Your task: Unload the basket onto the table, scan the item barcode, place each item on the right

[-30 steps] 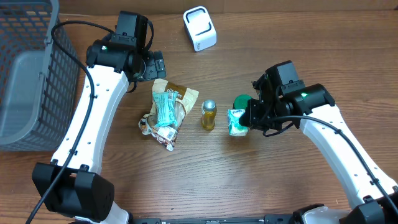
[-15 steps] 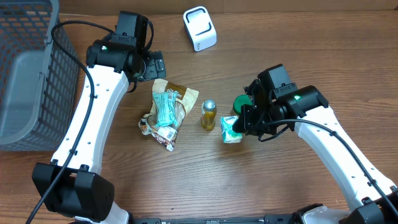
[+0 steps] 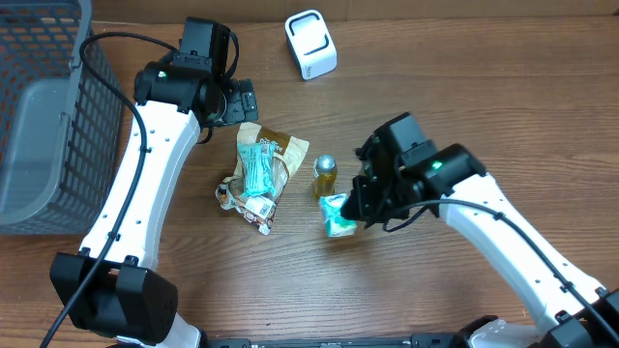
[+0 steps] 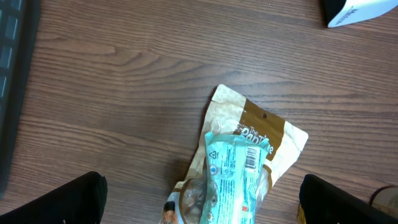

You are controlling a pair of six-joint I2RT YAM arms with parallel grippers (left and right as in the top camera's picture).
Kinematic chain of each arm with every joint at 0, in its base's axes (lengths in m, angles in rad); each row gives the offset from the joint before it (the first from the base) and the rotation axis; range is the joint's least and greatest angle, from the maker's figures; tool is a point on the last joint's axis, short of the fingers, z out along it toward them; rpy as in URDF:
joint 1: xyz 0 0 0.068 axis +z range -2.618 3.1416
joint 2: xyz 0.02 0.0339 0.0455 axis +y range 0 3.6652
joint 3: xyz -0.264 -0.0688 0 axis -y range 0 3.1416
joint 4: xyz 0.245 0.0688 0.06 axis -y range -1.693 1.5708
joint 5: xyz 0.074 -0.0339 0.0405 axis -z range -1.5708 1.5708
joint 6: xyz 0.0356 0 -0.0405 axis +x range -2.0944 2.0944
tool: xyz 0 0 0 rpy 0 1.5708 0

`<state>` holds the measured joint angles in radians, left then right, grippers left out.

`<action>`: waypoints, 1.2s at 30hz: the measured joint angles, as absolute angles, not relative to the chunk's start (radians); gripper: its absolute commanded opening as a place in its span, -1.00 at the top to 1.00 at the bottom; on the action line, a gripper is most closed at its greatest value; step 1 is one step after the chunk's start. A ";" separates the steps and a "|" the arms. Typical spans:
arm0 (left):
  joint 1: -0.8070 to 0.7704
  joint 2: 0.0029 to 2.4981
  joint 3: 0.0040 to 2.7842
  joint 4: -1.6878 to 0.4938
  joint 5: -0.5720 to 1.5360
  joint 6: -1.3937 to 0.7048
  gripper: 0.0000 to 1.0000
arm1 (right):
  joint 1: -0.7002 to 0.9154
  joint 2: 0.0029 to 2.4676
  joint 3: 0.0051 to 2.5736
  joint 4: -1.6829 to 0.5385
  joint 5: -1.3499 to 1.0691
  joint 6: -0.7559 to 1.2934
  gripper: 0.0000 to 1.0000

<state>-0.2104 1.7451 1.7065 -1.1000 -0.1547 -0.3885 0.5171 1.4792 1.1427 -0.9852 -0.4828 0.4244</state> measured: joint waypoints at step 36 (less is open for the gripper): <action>-0.210 1.745 1.707 -1.100 -0.154 -0.389 -1.00 | 0.794 1.514 1.199 -0.865 -0.065 0.698 -0.33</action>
<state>-0.2104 1.7451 1.7065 -1.1004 -0.1543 -0.3885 0.7937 1.5143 1.1992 -0.8654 -0.0647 0.6975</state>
